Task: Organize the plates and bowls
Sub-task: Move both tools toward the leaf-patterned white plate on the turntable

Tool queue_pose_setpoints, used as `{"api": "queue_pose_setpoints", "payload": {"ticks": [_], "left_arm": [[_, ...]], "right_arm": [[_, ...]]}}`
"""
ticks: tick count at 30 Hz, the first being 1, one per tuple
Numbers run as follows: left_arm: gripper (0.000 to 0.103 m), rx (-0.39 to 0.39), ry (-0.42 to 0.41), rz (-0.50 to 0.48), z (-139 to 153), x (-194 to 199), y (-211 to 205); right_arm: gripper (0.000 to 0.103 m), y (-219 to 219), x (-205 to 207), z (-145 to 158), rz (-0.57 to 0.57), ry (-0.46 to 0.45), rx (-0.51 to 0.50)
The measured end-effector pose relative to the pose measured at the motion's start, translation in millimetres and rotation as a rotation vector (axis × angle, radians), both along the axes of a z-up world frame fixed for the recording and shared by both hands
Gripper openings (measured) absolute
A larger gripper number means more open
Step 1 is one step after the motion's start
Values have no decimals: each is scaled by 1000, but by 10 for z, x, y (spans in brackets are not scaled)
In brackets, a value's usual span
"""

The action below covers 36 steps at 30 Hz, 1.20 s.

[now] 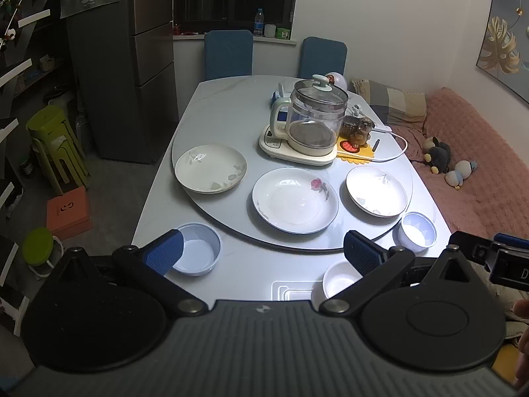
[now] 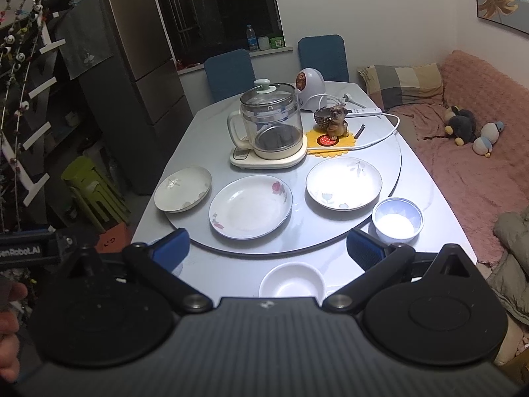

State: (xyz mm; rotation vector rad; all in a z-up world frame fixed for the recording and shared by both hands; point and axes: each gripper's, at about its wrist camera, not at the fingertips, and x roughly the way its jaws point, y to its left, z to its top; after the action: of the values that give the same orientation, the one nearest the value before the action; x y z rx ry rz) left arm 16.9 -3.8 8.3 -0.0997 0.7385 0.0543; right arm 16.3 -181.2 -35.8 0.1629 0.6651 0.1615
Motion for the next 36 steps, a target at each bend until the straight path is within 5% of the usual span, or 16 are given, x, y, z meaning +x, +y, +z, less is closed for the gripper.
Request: {"api": "queue_pose_setpoints", "payload": {"ticks": [36], "left_arm": [[103,23,10,-6,-99,122,-291]], "right_arm": [[103,-176,65,-29,55,3,27]]}}
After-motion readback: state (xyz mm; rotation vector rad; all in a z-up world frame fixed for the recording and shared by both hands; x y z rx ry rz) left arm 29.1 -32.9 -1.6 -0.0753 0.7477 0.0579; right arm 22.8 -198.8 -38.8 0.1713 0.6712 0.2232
